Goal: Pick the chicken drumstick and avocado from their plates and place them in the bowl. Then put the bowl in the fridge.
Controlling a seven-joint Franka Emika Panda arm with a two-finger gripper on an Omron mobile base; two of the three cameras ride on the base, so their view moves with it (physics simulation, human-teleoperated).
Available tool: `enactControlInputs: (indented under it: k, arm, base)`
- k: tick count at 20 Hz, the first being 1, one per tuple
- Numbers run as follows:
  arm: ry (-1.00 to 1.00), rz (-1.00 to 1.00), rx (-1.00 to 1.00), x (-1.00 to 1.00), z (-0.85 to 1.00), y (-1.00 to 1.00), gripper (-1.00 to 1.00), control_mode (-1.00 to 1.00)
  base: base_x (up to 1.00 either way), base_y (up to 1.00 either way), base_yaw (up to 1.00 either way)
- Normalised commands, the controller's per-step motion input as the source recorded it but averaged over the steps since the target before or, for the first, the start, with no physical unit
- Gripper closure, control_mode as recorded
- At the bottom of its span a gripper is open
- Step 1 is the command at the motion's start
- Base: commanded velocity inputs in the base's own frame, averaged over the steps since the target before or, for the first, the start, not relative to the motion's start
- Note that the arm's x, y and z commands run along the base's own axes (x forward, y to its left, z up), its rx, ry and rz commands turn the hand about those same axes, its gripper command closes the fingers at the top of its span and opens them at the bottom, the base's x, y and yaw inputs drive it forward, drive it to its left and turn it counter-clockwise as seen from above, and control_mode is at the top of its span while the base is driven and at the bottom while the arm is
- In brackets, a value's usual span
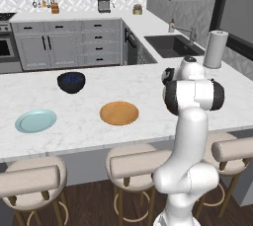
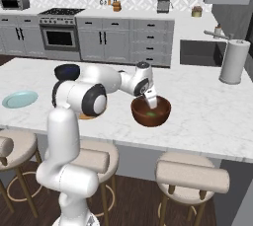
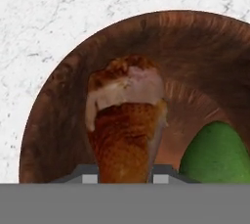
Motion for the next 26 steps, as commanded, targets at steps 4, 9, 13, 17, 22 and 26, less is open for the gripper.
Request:
enactControlInputs:
  k: [4,9,13,17,22,26]
  arm:
    - [-0.02,0.00,-0.01,0.26,-0.12,-0.14,-1.00,-1.00]
    - [0.00,0.00,0.01,0.13,0.03,-0.15,-1.00,-1.00]
    - [0.03,0.00,0.06,0.13,0.32,-0.16,-1.00,-1.00]
    - [0.27,-0.02,0.21,-0.64,0.98,-0.41,-1.00,-1.00]
    - [0.24,0.01,0.14,-1.00,0.48,-0.60,-1.00,-1.00]
    - [0.12,0.08,-0.03,-0.62,-0.74,-0.09,-1.00,-1.00]
  base:
    - [0.00,0.00,0.00]
    - [0.00,0.00,0.00]
    - [0.00,0.00,0.00]
    - [0.00,0.00,0.00]
    - [0.00,0.00,0.00]
    - [0.00,0.00,0.00]
